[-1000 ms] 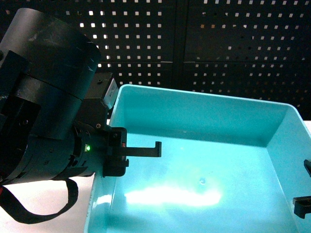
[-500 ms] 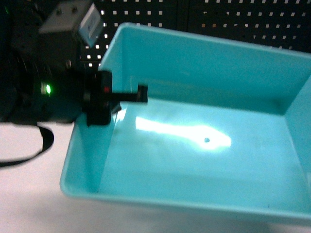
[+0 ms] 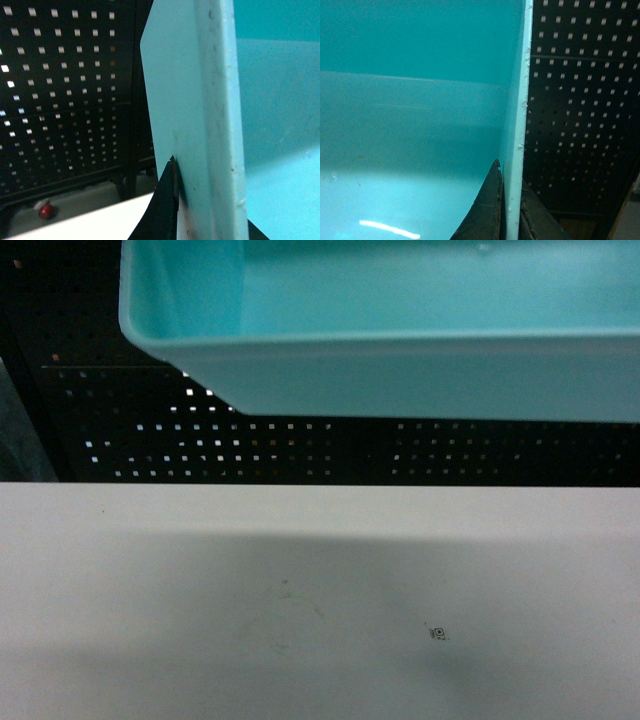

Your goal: Stack blue boxes stably on right

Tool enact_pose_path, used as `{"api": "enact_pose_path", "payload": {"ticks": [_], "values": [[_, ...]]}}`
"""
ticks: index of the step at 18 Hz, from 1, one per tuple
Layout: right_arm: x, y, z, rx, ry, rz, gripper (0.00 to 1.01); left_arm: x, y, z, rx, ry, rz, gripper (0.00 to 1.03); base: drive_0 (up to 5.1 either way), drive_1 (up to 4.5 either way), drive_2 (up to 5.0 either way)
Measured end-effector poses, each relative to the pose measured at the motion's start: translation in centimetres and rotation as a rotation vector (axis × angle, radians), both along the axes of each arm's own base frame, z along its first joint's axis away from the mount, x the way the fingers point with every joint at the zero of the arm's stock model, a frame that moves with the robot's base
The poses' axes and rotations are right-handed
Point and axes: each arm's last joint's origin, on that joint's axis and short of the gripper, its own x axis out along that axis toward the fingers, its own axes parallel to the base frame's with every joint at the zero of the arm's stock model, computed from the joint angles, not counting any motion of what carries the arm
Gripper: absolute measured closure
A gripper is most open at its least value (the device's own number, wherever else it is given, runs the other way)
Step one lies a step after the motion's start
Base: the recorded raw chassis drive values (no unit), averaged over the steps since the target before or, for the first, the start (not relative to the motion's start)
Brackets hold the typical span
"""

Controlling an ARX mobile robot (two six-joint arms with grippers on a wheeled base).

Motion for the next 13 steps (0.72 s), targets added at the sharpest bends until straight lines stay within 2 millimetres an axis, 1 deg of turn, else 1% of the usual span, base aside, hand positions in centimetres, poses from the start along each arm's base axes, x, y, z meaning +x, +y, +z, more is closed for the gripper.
{"api": "enact_pose_path", "payload": {"ticks": [1, 3, 7, 13], "values": [[-0.25, 0.01, 0.61, -0.002, -0.018, 0.001, 0.99, -0.16, 0.12, 0.57, -0.006, -0.032, -0.003, 0.97, 0.0, 0.0, 0.0], [-0.38, 0.01, 0.8, -0.002, -0.027, 0.0, 0.99, -0.16, 0.3, 0.88, 0.0, -0.088, -0.001, 0.97, 0.0, 0.0, 0.0], [-0.3, 0.01, 0.44, 0.008, -0.009, 0.002, 0.99, -0.19, 0.32, 0.58, 0.009, -0.077, -0.003, 0.97, 0.0, 0.0, 0.0], [-0.3, 0.01, 0.45, 0.009, -0.01, 0.002, 0.99, -0.17, 0.38, 0.59, 0.01, -0.079, -0.002, 0.97, 0.0, 0.0, 0.0]]}}
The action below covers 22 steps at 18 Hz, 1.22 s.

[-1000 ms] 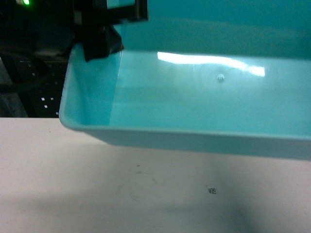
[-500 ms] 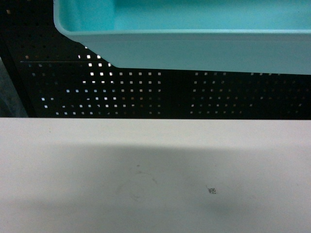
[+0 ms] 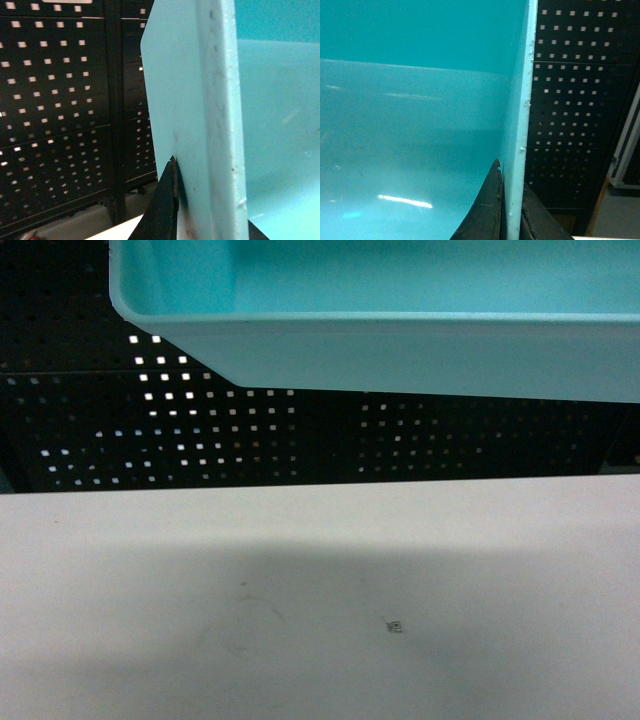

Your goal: Stack blue boxes stably on right

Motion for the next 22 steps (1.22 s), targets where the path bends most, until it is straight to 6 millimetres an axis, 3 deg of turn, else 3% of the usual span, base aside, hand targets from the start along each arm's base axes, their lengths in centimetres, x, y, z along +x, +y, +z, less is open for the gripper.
{"api": "enact_pose_path", "payload": {"ticks": [7, 22], "values": [[0.0, 0.0, -0.01, 0.0, 0.001, 0.0, 0.99, 0.0, 0.0, -0.01, 0.001, 0.001, 0.0, 0.97, 0.0, 0.0, 0.0], [0.0, 0.0, -0.01, 0.0, 0.001, 0.0, 0.99, 0.0, 0.0, 0.0, 0.001, 0.0, -0.001, 0.97, -1.6, -1.58, -1.6]]}}
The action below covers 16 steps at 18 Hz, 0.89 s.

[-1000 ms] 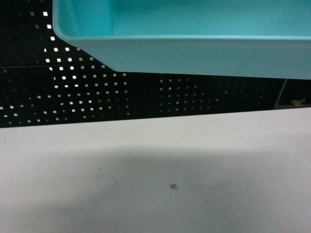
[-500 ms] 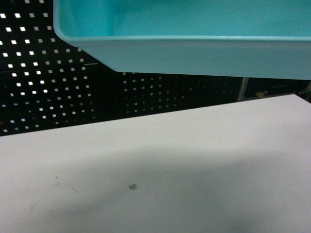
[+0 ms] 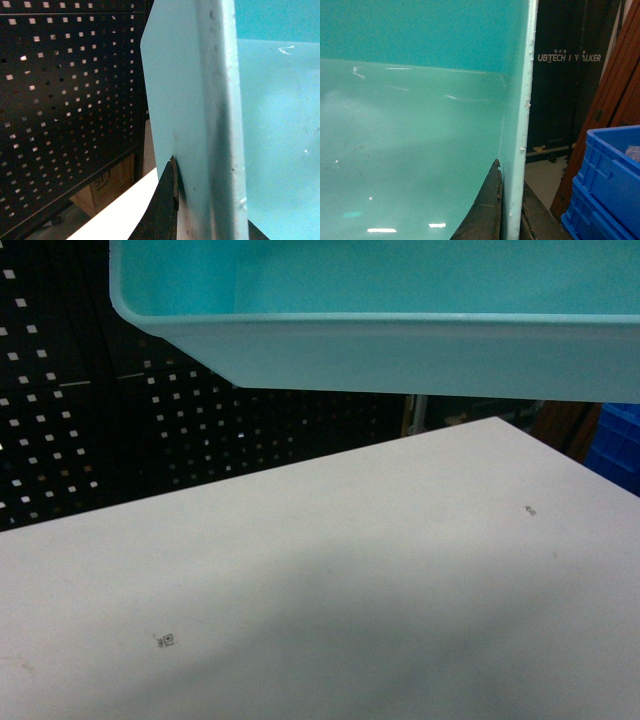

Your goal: Stack blue boxes stably on right

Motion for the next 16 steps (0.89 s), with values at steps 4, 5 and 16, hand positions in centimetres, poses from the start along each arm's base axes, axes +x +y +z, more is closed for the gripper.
{"api": "enact_pose_path", "payload": {"ticks": [4, 5, 16], "values": [[0.0, 0.0, 0.0, 0.0, 0.0, 0.0, 0.99, 0.0, 0.0, -0.02, 0.0, 0.001, 0.0, 0.97, -1.6, -1.6, -1.6], [0.0, 0.0, 0.0, 0.0, 0.0, 0.0, 0.99, 0.0, 0.0, 0.0, 0.0, 0.0, 0.0, 0.97, -1.6, -1.6, -1.6], [0.0, -0.01, 0.0, 0.0, 0.0, 0.0, 0.99, 0.0, 0.0, 0.0, 0.0, 0.0, 0.0, 0.97, -1.6, -1.55, -1.6]]}}
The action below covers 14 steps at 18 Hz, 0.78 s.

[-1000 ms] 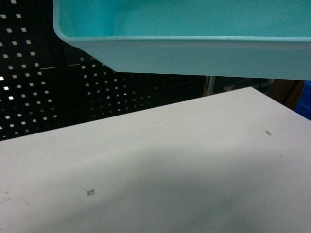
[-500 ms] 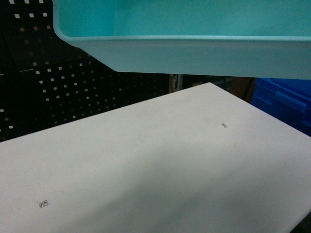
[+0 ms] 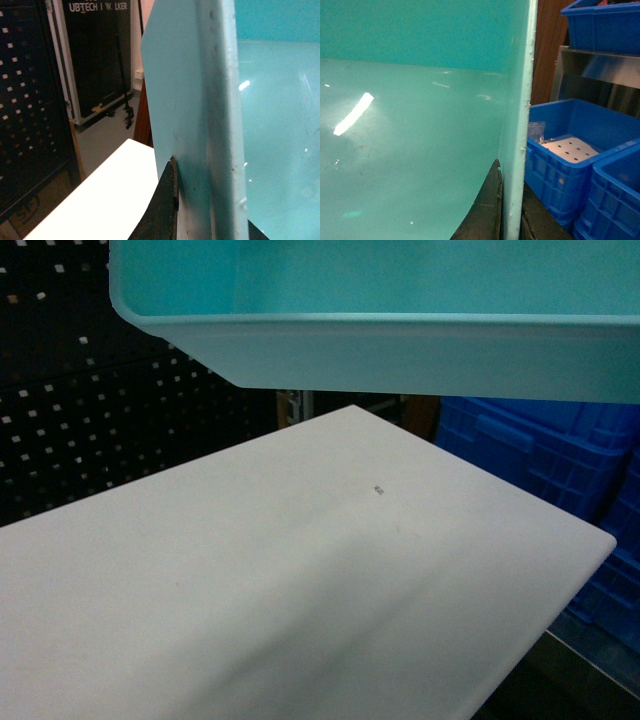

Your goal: Stack blue boxes stably on right

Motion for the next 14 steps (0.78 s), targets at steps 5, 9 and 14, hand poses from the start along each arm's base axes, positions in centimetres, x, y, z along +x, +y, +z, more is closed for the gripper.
{"api": "enact_pose_path", "payload": {"ticks": [5, 9, 14], "values": [[0.0, 0.01, 0.0, 0.0, 0.0, 0.0, 0.99, 0.0, 0.0, -0.01, 0.0, 0.0, 0.0, 0.97, -1.5, -1.53, -1.5], [0.0, 0.01, 0.0, 0.0, 0.0, 0.0, 0.99, 0.0, 0.0, 0.0, 0.0, 0.0, 0.0, 0.97, -1.5, -1.53, -1.5], [0.0, 0.0, 0.0, 0.0, 0.0, 0.0, 0.99, 0.0, 0.0, 0.0, 0.0, 0.0, 0.0, 0.97, -1.4, -1.44, -1.4]]}}
